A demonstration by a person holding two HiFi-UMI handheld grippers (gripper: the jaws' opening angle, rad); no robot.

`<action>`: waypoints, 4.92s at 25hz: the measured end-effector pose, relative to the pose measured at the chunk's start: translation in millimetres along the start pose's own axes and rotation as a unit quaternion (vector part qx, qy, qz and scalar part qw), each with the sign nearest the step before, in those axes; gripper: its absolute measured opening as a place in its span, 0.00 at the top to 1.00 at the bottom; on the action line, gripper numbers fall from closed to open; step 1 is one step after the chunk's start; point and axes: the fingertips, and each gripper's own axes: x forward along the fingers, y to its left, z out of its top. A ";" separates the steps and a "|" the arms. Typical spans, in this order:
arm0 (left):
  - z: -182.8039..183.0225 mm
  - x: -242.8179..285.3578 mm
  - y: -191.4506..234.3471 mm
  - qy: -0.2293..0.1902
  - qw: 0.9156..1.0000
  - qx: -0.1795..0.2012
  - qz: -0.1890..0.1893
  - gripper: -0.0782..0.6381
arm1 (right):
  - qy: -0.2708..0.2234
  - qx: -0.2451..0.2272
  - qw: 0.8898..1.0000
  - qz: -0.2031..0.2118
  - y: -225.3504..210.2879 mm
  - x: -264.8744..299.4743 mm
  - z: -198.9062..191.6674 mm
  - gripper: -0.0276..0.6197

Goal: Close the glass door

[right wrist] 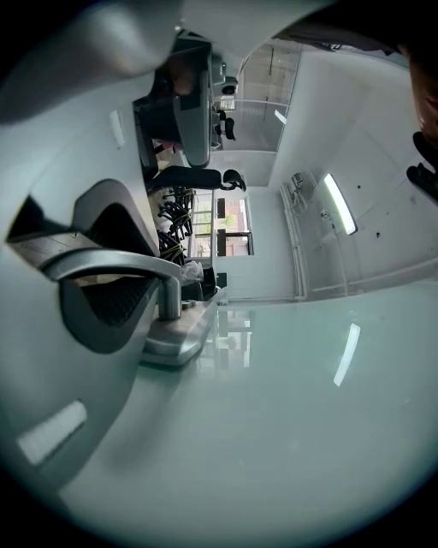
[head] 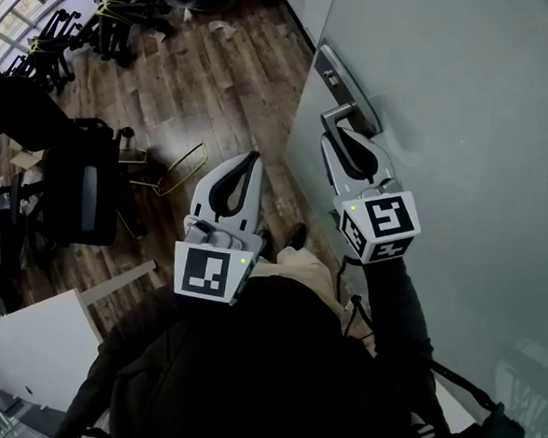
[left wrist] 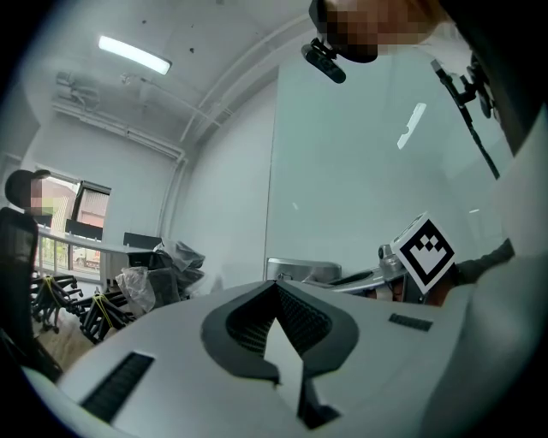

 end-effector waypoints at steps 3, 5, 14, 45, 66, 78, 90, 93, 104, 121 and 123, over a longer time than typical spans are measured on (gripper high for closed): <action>4.2 -15.6 1.1 -0.012 1.000 0.013 0.010 0.90 | 0.003 -0.014 1.000 0.013 26.6 -1.0 -7.2 0.86; 6.0 -27.3 -0.7 -0.020 0.999 0.024 0.014 0.90 | 0.002 -0.022 0.999 0.023 46.0 -2.9 -8.7 0.85; 16.0 -89.2 -16.9 -0.032 0.995 0.000 0.091 0.90 | 0.016 -0.034 0.996 0.081 112.8 -18.1 -10.9 0.85; -18.3 -318.3 -4.5 -0.048 0.981 -0.002 0.189 0.90 | 0.012 -0.065 0.977 0.202 331.7 -89.6 -51.2 0.86; -48.3 -481.4 -55.7 -0.018 0.940 -0.005 0.341 0.90 | 0.012 -0.099 0.941 0.324 458.5 -166.0 -79.2 0.85; -47.7 -554.6 -61.5 -0.027 0.941 -0.006 0.337 0.90 | 0.010 -0.104 0.929 0.355 527.7 -219.6 -100.3 0.86; -41.1 -603.4 -98.5 -0.033 0.937 0.009 0.347 0.90 | 0.003 -0.116 0.909 0.401 577.6 -282.9 -116.1 0.85; -40.1 -615.4 -113.6 -0.034 0.930 -0.001 0.366 0.90 | 0.002 -0.119 0.904 0.412 585.7 -296.4 -115.6 0.85; -58.0 -674.1 -155.3 -0.029 0.904 -0.008 0.427 0.90 | -0.001 -0.121 0.886 0.448 615.8 -339.5 -131.2 0.85; -58.4 -772.1 -203.8 -0.020 0.913 0.007 0.408 0.90 | -0.006 -0.131 0.859 0.495 663.3 -420.2 -151.8 0.85; -58.5 -776.9 -209.1 -0.019 0.914 0.007 0.406 0.90 | -0.005 -0.132 0.855 0.501 668.2 -430.3 -153.8 0.85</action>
